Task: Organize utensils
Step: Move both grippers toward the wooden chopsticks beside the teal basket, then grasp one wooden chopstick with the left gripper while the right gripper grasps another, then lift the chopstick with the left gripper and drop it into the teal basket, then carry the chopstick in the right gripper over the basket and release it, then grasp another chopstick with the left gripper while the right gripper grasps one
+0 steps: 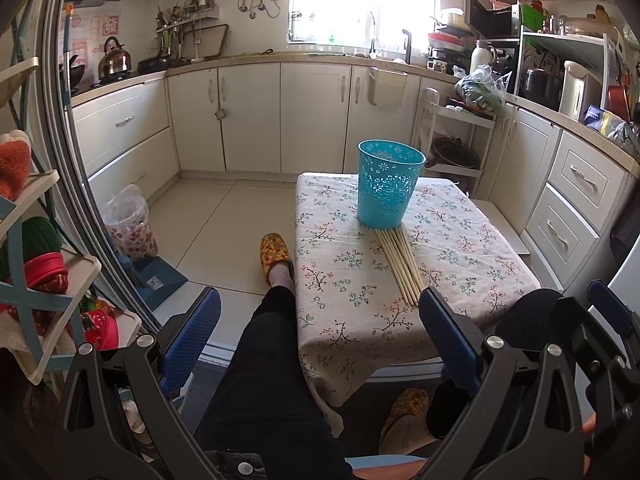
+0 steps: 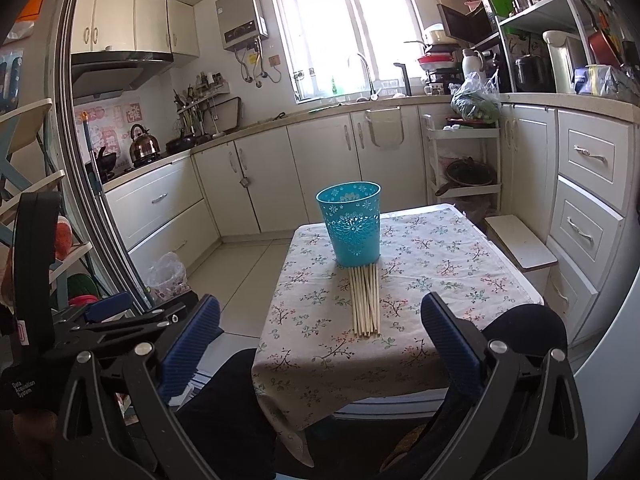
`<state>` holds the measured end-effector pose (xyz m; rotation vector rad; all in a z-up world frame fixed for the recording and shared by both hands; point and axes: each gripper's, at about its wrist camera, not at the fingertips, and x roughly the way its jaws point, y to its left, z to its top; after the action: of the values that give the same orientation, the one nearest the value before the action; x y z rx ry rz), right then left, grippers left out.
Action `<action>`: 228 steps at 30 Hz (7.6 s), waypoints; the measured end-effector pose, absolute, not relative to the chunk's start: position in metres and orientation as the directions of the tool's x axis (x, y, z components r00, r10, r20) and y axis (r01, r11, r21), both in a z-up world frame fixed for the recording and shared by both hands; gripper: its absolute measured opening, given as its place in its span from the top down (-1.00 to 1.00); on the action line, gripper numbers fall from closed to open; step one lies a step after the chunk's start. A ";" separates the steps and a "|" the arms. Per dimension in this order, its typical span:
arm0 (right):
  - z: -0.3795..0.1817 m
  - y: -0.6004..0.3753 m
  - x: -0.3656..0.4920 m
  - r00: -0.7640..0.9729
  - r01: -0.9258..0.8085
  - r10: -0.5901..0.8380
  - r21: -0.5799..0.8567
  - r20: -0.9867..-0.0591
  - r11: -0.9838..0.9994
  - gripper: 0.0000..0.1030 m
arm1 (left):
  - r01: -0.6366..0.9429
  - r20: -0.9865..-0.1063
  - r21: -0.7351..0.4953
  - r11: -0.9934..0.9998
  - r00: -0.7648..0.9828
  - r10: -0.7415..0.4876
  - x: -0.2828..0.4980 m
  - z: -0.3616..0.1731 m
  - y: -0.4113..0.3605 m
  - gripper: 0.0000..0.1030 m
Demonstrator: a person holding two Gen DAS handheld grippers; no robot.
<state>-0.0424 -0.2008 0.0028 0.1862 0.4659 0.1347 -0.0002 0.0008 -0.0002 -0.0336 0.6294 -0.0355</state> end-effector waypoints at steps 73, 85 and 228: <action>-0.177 -0.290 0.268 0.502 -0.120 0.252 0.222 -0.828 0.968 0.86 | 0.164 -0.851 -0.030 0.986 0.513 -0.112 0.327 -0.189 -0.129 0.80; -0.178 -0.281 0.272 0.531 -0.156 0.223 0.164 -0.818 0.974 0.74 | 0.267 -0.886 -0.067 0.961 0.428 -0.181 0.338 -0.182 -0.120 0.84; -0.175 -0.287 0.265 0.536 -0.061 0.213 0.214 -0.817 0.975 0.88 | 0.156 -0.794 -0.116 0.981 0.579 -0.185 0.310 -0.187 -0.087 -0.60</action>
<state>0.2646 -0.2870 -0.1747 0.1664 0.9930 0.1641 0.3096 -0.0869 -0.1870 -0.0344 0.9325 -0.1994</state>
